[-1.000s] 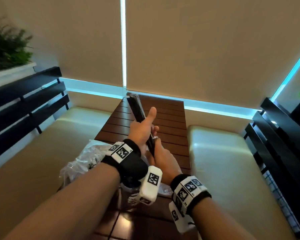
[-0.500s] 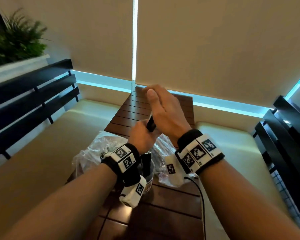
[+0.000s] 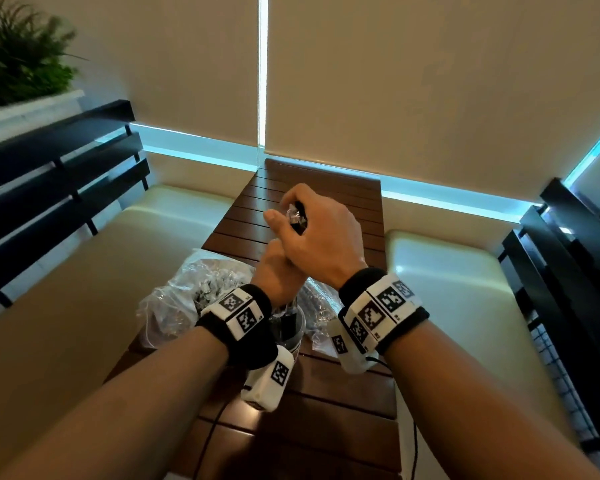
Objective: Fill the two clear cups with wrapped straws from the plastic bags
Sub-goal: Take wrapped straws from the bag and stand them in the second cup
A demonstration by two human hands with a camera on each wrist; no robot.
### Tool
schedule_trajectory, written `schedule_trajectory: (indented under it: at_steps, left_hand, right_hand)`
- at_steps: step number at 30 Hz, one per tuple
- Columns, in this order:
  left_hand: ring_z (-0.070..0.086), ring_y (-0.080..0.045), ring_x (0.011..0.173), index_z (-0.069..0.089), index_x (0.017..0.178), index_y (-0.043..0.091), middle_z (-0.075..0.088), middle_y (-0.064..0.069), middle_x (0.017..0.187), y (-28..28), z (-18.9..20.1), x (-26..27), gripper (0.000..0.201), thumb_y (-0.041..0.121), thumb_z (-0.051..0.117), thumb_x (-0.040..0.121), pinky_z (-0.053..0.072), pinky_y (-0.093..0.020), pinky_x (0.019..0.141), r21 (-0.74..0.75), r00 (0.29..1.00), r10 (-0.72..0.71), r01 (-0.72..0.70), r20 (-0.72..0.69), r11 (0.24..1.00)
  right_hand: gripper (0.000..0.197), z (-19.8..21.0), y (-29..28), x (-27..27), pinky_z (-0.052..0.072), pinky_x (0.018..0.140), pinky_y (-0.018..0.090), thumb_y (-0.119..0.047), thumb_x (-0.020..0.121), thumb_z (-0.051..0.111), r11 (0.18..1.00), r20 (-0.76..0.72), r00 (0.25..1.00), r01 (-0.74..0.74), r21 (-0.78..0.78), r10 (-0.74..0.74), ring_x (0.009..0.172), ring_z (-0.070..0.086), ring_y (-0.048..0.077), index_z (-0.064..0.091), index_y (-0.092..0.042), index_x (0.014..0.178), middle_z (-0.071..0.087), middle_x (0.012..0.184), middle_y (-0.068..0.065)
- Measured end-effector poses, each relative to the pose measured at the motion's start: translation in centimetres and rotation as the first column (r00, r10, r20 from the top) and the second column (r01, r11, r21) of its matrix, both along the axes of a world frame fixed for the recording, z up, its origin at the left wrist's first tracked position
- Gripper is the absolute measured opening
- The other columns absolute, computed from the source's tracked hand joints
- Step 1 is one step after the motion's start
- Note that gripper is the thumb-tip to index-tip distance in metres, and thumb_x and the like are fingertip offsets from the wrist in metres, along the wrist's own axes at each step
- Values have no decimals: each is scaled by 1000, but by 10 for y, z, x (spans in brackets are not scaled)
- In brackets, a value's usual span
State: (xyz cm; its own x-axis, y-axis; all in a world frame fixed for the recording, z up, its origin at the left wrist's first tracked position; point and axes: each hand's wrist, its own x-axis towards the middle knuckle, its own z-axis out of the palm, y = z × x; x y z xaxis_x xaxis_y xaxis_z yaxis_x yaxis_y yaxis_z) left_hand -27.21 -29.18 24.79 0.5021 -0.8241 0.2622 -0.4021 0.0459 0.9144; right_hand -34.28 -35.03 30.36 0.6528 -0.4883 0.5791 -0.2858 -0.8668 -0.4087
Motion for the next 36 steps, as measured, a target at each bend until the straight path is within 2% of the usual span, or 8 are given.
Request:
schedule_trajectory:
  at_steps: [2,11,14,19,24,29,32,36]
  left_hand:
    - [64,-29,100,58,112,14,66,-14,111,-1,-5,-3,22,18,56,91,55,-49,86,65,999,35,-36,13,997]
    - [65,-23,79,64,98,13,70,-5,89,2,-46,5,14,14,67,85,53,-34,67,313,968,-23,-58,250,948]
    - [61,-6,82,62,102,23,65,8,93,12,-46,12,39,22,80,68,49,-21,68,279,972,-77,12,224,960]
    - [55,-18,107,55,119,16,51,-2,121,26,-49,28,54,1,67,68,51,-33,91,335,961,100,-186,259,924]
    - [56,-18,101,57,110,14,53,-2,114,30,-29,35,44,-5,58,71,51,-30,85,219,927,225,-297,301,930]
    - [49,-18,116,52,126,8,44,-5,131,28,-23,32,43,2,53,84,34,-16,90,259,871,99,-248,481,933]
    - [32,-27,137,44,135,1,36,-13,144,17,-35,19,44,21,48,96,28,-29,113,337,799,-66,-176,598,925]
    - [3,-32,149,15,152,11,14,-14,159,1,-68,6,66,43,34,98,8,-49,121,547,667,-276,-235,692,803]
  right_hand:
    - [24,-11,-3,0,52,61,34,-50,92,57,999,-8,1000,-21,35,22,68,58,10,56,-26,91,60,75,-11]
    - [19,-71,-12,6,41,56,29,-23,94,59,977,-31,996,-79,199,87,60,51,17,51,-12,80,57,67,-1]
    - [18,-92,-18,7,41,58,28,-25,94,59,962,-43,998,-32,270,45,62,53,18,50,-13,84,57,69,-1]
    - [20,-120,-16,20,42,58,32,-35,98,54,954,-53,998,-15,298,32,67,53,18,45,-19,91,56,77,-3]
    - [45,-148,1,20,50,70,38,-51,92,26,994,-407,913,71,88,-30,93,52,24,47,-18,115,47,111,3]
    - [87,-161,-6,6,38,104,39,-67,80,48,958,-194,979,-3,288,62,127,38,21,18,-26,149,30,143,3]
    - [112,-170,-16,-11,29,110,42,-71,70,62,931,-221,974,45,361,38,140,24,21,7,-24,155,19,153,0]
    - [81,-202,-21,-21,41,106,50,-74,68,54,951,-545,837,139,275,35,127,38,23,45,-29,134,35,147,-1]
